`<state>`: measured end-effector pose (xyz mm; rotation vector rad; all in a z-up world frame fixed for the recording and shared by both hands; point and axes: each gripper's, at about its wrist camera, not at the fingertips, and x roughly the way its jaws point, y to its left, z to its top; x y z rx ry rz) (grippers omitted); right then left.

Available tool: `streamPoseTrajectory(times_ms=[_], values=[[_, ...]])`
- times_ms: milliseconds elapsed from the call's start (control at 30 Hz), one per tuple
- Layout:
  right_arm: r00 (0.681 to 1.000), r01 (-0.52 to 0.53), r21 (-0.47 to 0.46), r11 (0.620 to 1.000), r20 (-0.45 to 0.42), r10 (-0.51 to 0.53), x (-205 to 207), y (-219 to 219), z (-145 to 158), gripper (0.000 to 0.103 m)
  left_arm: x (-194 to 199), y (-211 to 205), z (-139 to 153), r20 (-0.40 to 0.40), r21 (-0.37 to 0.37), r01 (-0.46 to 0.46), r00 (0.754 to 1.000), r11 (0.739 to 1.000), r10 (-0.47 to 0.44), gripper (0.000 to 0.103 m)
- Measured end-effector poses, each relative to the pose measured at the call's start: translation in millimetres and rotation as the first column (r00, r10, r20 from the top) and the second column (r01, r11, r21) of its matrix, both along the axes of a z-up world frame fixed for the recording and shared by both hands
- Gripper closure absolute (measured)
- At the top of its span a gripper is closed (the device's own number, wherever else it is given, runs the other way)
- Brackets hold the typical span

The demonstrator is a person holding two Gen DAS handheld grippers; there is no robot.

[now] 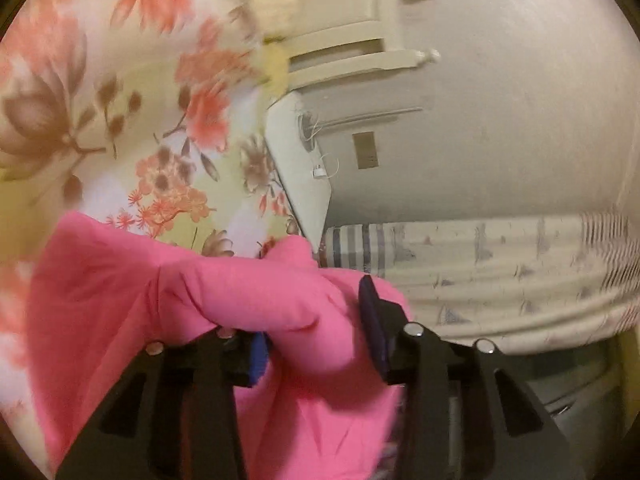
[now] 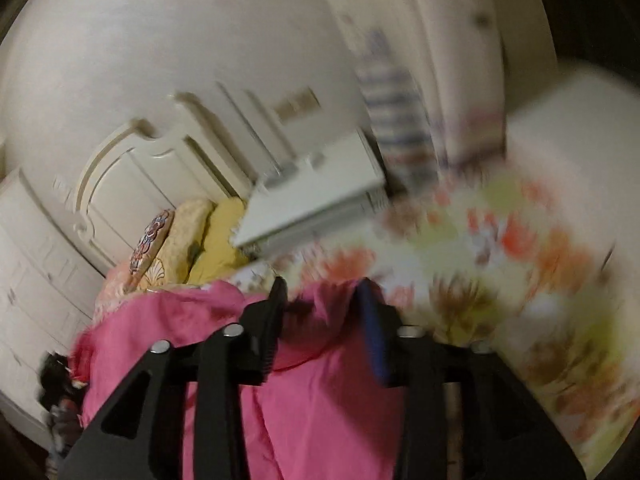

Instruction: Fold large clothes

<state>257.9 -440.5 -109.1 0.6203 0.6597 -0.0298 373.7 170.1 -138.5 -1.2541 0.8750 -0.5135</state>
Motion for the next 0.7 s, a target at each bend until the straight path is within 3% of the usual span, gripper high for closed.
streamPoseTrajectory(times_ms=[67, 133, 200, 233, 333, 400, 467, 500, 533, 567, 600, 667, 700], values=[[0.998, -0.045, 0.142, 0.989, 0.04, 0.04, -3, -16, -18, 0.011, 8, 12, 4, 0.031, -0.103, 0.016, 0.999, 0.995, -0.012, 0.039], [0.994, -0.074, 0.212, 0.974, 0.095, 0.055, -13, -31, -22, 0.01, 2, 32, 25, 0.111, -0.1, -0.023, 0.993, 0.995, 0.034, 0.019], [0.992, -0.057, 0.193, 0.98, 0.12, 0.034, -25, -46, -16, 0.01, -7, 56, 42, 0.187, -0.083, -0.085, 0.977, 0.993, 0.099, 0.005], [0.991, -0.05, 0.185, 0.981, 0.134, 0.025, -30, -53, -14, 0.01, -13, 67, 49, 0.207, -0.062, -0.111, 0.971, 0.992, 0.122, 0.002], [0.989, -0.032, 0.129, 0.991, 0.144, 0.013, -39, -62, -3, 0.01, -27, 73, 71, 0.225, 0.117, -0.138, 0.968, 0.983, 0.109, 0.002], [0.988, -0.054, 0.077, 0.996, 0.147, 0.042, -38, -48, 9, 0.01, -34, 51, 88, 0.23, 0.306, -0.129, 0.971, 0.943, 0.058, 0.002], [0.982, -0.097, -0.017, 0.995, 0.158, 0.098, -35, -15, 29, 0.01, -43, 9, 108, 0.264, 0.458, -0.117, 0.964, 0.881, -0.009, 0.003], [0.979, -0.119, -0.063, 0.991, 0.162, 0.127, -35, 4, 37, 0.01, -49, -23, 120, 0.294, 0.548, -0.121, 0.954, 0.828, -0.055, 0.003], [0.972, -0.15, -0.12, 0.981, 0.166, 0.169, -33, 29, 48, 0.01, -53, -53, 130, 0.323, 0.639, -0.141, 0.941, 0.756, -0.098, 0.002], [0.964, -0.177, -0.182, 0.967, 0.167, 0.208, -34, 54, 58, 0.01, -65, -95, 143, 0.371, 0.755, -0.204, 0.917, 0.623, -0.149, 0.002], [0.956, -0.196, -0.274, 0.941, 0.161, 0.246, -36, 85, 67, 0.009, -74, -128, 149, 0.412, 0.818, -0.268, 0.89, 0.509, -0.193, 0.002], [0.941, -0.224, -0.457, 0.861, 0.13, 0.314, -36, 143, 78, 0.008, -90, -196, 154, 0.454, 0.882, -0.363, 0.825, 0.3, -0.335, 0.002], [0.935, -0.234, -0.509, 0.828, 0.114, 0.335, -37, 162, 80, 0.008, -90, -213, 152, 0.44, 0.896, -0.369, 0.819, 0.248, -0.368, 0.002]])
